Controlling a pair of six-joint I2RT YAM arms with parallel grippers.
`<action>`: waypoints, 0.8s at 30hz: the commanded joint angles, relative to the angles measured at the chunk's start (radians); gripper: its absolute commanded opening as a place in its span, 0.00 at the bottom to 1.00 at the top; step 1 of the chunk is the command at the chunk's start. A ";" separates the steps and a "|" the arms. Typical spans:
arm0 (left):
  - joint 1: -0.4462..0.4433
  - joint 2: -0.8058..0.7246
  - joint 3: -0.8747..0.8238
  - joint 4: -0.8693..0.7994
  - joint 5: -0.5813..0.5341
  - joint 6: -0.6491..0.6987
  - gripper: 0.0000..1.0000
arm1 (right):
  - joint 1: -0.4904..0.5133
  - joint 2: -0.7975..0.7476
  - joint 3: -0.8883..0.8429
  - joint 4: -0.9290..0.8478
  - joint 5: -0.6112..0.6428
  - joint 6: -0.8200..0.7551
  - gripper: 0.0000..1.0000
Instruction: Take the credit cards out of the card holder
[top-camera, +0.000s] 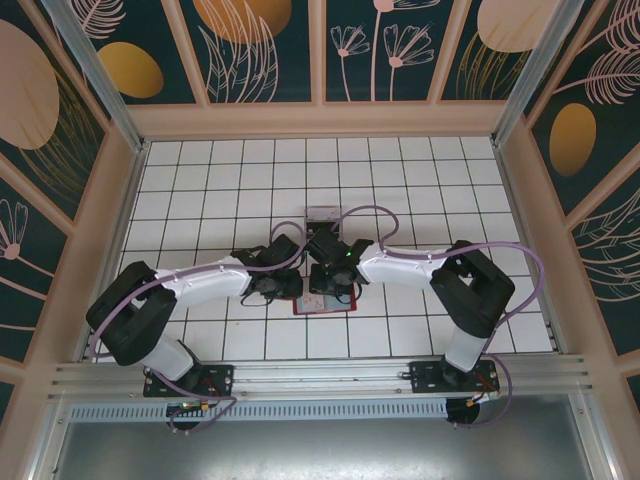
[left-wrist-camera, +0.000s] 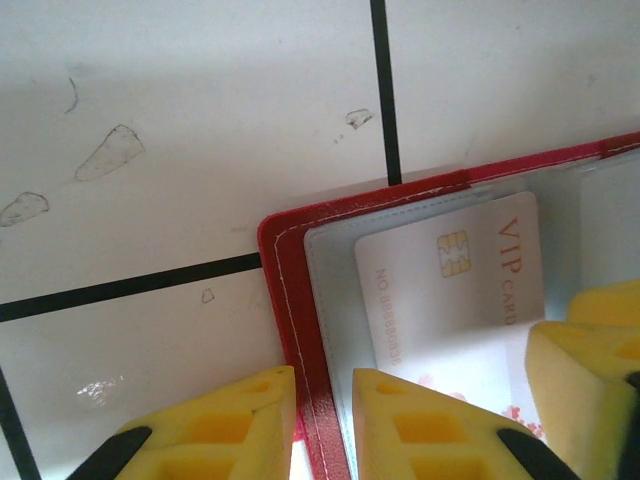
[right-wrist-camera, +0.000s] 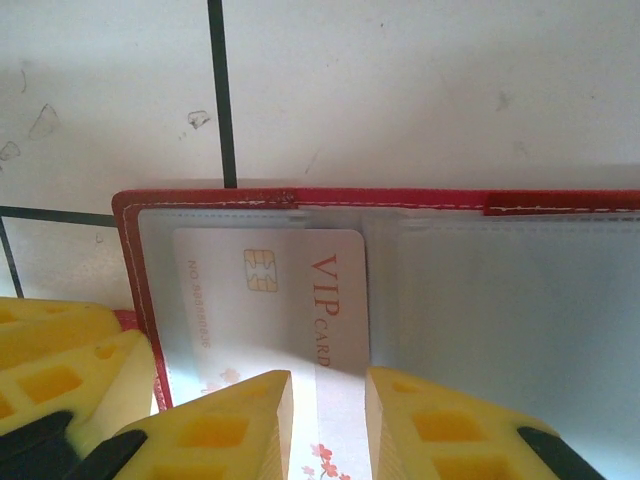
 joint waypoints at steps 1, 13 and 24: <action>-0.010 0.032 0.010 0.002 0.003 -0.002 0.24 | -0.005 0.022 -0.020 0.005 0.012 -0.012 0.26; -0.012 0.074 -0.036 0.003 -0.017 0.001 0.24 | -0.008 0.036 -0.068 0.077 -0.032 -0.009 0.26; -0.014 0.082 -0.038 -0.002 -0.018 0.002 0.24 | -0.045 -0.025 -0.185 0.277 -0.155 0.013 0.24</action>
